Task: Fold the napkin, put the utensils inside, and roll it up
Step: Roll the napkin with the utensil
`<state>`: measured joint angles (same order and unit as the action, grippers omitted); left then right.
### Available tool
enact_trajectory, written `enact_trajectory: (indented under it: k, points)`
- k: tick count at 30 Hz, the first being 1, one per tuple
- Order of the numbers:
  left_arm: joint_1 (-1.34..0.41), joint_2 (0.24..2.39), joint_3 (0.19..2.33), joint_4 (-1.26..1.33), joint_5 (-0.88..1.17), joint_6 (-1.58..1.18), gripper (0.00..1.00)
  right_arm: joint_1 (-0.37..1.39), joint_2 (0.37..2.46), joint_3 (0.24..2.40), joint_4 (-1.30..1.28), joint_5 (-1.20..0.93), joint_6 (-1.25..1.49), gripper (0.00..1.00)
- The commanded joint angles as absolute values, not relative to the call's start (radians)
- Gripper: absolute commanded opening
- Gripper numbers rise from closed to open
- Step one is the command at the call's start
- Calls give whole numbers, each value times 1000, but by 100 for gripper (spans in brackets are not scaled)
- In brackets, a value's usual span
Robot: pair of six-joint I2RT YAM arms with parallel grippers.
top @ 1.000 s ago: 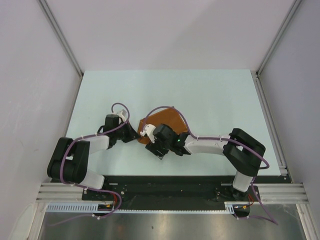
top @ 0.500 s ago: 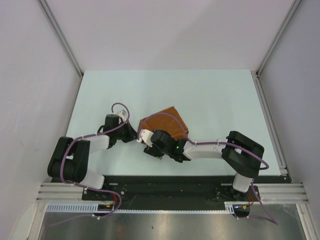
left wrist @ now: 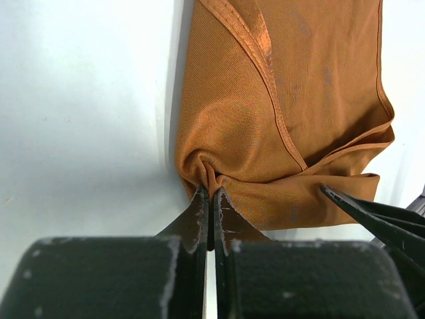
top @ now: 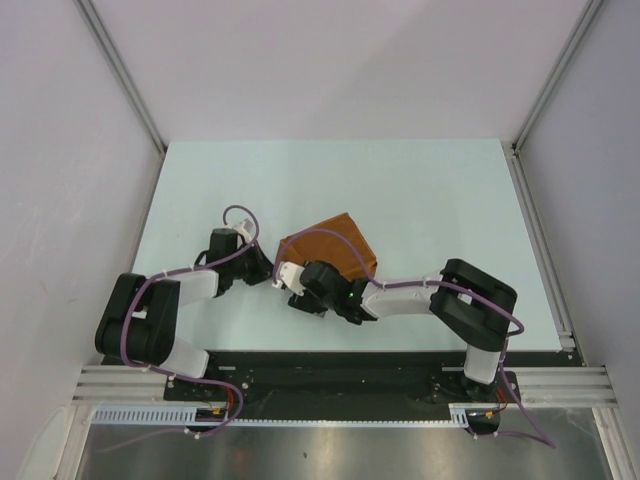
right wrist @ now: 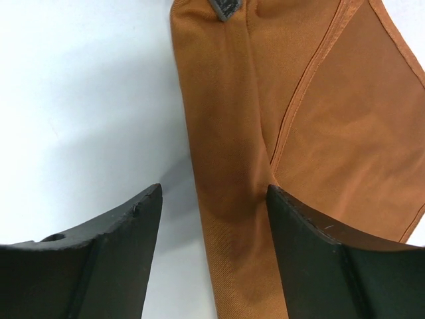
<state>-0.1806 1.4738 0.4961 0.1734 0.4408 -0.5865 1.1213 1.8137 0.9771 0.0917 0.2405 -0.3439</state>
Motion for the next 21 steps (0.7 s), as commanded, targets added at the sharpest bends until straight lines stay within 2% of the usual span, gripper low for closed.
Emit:
enact_trajectory:
  k: [1, 4, 6, 9, 11, 12, 14, 15, 16, 18, 19, 21]
  points:
    - [-176, 1479, 529, 184, 463, -592, 0, 1085, 1847, 1006, 84, 206, -350, 65]
    - [-176, 1482, 532, 186, 466, -591, 0, 1069, 1851, 1026, 52, 169, -347, 52]
    - [-175, 1483, 535, 186, 468, -589, 0, 1057, 1864, 1046, 20, 138, -341, 49]
    - [-176, 1486, 538, 186, 472, -588, 0, 1045, 1876, 1072, -32, 94, -331, 36]
    - [-176, 1485, 538, 193, 483, -589, 0, 1034, 1884, 1086, -67, 48, -322, 31]
    - [-176, 1485, 540, 196, 486, -589, 0, 1031, 1888, 1104, -83, 28, -308, 25]
    - [-175, 1471, 541, 207, 499, -594, 11, 1009, 1897, 1123, -124, -42, -293, 17]
    - [-176, 1467, 546, 209, 499, -595, 17, 999, 1898, 1141, -139, -66, -284, 10]
    - [-175, 1459, 549, 207, 500, -598, 30, 988, 1904, 1149, -164, -90, -264, 6]
    - [-175, 1427, 561, 189, 488, -595, 44, 950, 1905, 1166, -189, -178, -241, 2]
    - [-175, 1413, 564, 180, 477, -591, 55, 936, 1910, 1189, -216, -242, -217, 1]
    - [-172, 1372, 568, 153, 440, -586, 63, 887, 1924, 1213, -245, -310, -192, 0]
